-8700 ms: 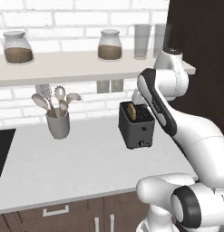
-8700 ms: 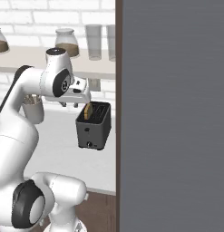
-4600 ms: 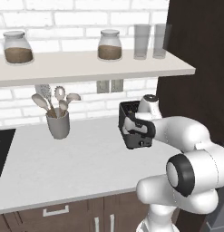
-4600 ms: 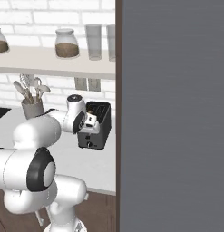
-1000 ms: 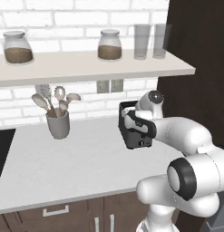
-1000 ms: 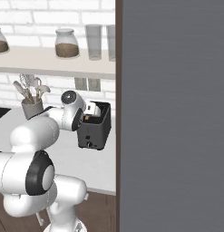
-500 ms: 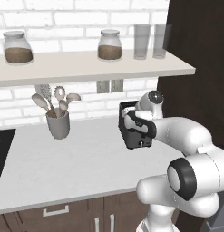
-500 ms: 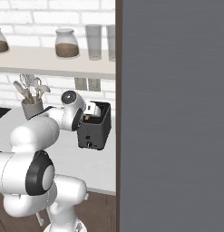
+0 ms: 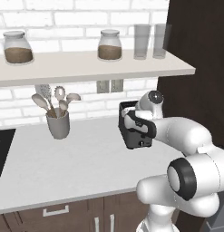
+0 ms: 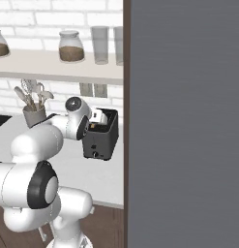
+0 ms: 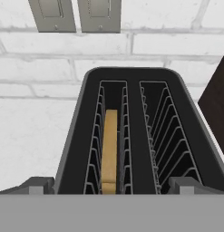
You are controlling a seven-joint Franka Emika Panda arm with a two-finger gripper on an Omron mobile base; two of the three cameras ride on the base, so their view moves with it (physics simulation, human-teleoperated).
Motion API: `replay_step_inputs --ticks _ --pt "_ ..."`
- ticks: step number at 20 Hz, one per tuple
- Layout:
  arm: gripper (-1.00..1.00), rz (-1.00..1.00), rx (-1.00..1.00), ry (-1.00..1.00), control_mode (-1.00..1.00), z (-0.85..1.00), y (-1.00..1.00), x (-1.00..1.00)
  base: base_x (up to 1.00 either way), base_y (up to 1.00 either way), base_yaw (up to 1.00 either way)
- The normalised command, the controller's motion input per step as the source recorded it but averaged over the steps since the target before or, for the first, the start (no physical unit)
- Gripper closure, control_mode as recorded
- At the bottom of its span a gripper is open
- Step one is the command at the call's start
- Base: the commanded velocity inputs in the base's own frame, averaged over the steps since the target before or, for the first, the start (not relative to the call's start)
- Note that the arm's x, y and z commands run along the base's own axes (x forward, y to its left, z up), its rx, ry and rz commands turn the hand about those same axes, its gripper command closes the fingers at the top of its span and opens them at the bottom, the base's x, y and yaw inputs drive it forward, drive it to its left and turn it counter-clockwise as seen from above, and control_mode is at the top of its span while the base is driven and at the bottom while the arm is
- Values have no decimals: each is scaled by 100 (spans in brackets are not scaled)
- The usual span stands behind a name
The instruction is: Start the toaster. Once the lever pops up, take the bread to the plate on the dining counter.
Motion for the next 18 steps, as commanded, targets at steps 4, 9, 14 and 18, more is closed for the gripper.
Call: replay_step_inputs --ticks 4,9,14,18 --pt "-100 0 0 0 -100 0 0 0 0 0 0" --pt "-100 0 0 0 -100 0 0 0 0 0 0" --pt "-100 0 0 0 -100 0 0 0 0 0 0" --pt "-100 0 0 0 -100 0 0 0 0 0 0"
